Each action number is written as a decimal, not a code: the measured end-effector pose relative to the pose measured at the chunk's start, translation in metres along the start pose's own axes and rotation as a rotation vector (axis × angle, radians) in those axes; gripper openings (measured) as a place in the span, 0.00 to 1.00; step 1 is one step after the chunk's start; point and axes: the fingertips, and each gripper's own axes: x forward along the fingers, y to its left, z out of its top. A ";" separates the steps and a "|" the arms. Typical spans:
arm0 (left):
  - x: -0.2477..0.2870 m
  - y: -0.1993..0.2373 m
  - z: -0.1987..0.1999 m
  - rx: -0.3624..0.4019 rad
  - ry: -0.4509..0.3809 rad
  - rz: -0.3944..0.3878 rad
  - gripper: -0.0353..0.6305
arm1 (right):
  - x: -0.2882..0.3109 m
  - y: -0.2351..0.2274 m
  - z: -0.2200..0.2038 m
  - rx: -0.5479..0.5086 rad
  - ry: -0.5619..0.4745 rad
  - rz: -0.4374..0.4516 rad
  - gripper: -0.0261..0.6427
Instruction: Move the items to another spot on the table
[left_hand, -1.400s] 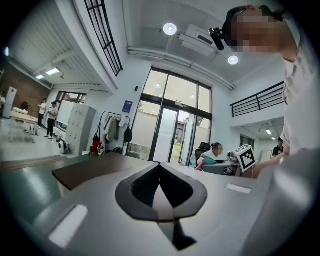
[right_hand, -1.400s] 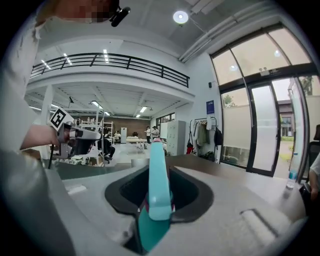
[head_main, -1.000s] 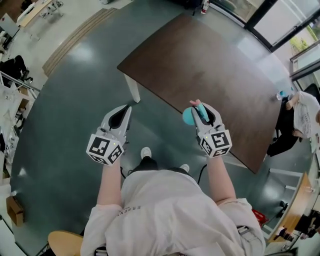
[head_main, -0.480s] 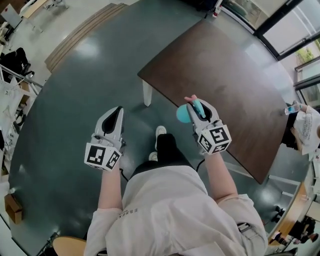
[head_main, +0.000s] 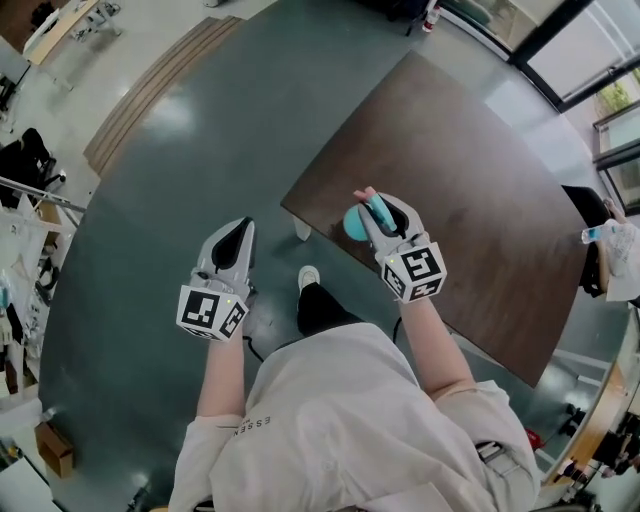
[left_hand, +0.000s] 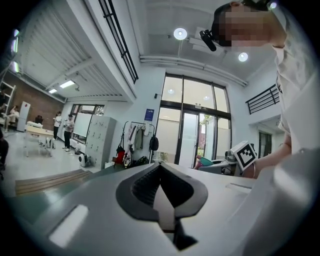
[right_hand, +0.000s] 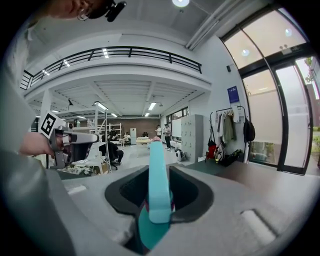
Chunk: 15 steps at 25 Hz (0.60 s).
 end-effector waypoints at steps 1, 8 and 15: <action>0.013 0.007 0.002 0.007 0.006 -0.015 0.08 | 0.011 -0.006 0.002 0.005 0.001 -0.008 0.19; 0.094 0.040 0.006 0.010 0.064 -0.102 0.08 | 0.063 -0.056 0.005 -0.025 0.003 -0.092 0.19; 0.144 0.067 -0.014 -0.027 0.130 -0.204 0.08 | 0.104 -0.070 0.005 -0.064 -0.001 -0.141 0.19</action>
